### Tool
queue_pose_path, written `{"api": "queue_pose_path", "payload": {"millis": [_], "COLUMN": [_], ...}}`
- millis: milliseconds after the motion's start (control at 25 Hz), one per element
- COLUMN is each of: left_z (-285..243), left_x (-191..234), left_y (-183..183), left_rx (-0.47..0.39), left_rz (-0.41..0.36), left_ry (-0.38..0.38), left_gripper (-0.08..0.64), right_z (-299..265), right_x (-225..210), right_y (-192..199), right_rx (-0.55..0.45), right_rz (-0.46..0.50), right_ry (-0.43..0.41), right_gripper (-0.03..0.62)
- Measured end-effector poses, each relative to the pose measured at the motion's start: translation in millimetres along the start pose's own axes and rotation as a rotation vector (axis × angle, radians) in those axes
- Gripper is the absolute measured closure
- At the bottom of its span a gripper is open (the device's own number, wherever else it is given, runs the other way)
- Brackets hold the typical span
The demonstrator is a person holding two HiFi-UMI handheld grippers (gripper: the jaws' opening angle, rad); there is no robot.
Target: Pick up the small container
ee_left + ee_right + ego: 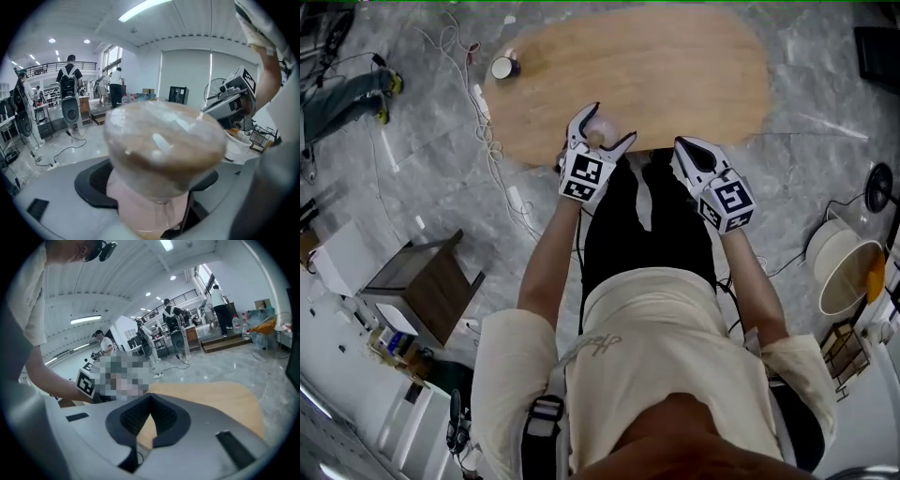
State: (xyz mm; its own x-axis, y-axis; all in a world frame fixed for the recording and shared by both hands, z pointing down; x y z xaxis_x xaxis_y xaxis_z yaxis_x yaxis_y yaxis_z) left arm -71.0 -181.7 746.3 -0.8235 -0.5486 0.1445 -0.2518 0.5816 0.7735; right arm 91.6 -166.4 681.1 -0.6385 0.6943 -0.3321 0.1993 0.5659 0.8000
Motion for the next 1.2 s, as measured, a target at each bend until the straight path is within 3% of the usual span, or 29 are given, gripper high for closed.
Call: {"api": "queue_pose_path", "payload": {"millis": [440, 840, 1040, 1200], "left_z": [111, 165, 193, 214], "left_x": [-24, -3, 0, 3], "left_y": [-89, -137, -167, -191], "left_rx": [-0.067, -0.151, -0.196, -0.234], "left_rz": [0.019, 0.102, 0.103, 0.078], "left_ry": [-0.077, -0.142, -0.168, -0.179], "left_gripper": [0.138, 0.138, 0.138, 0.138], "right_z": [57, 94, 116, 123], "right_x": [52, 63, 70, 74], "right_y": [-76, -119, -139, -161], "right_rx": [-0.046, -0.123, -0.148, -0.189], "right_rz": [0.132, 0.081, 0.172, 0.181], "right_ry": [-0.044, 0.011, 0.055, 0.062], "right_gripper": [0.592, 0.592, 0.592, 0.592]}}
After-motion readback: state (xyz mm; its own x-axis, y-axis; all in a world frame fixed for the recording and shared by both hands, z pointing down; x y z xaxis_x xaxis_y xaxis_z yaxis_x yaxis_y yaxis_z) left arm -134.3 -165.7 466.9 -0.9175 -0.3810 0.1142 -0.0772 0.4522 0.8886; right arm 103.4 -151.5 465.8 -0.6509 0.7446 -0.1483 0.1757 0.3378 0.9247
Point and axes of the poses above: the fingertips, and each gripper's own axes: z backward along the fingers, x to its left, y out of its underside, the point moved 4 cm from there along z, backward along the fingers, and after that the axes turned 5 degrees about z, right-handed, at the moved point
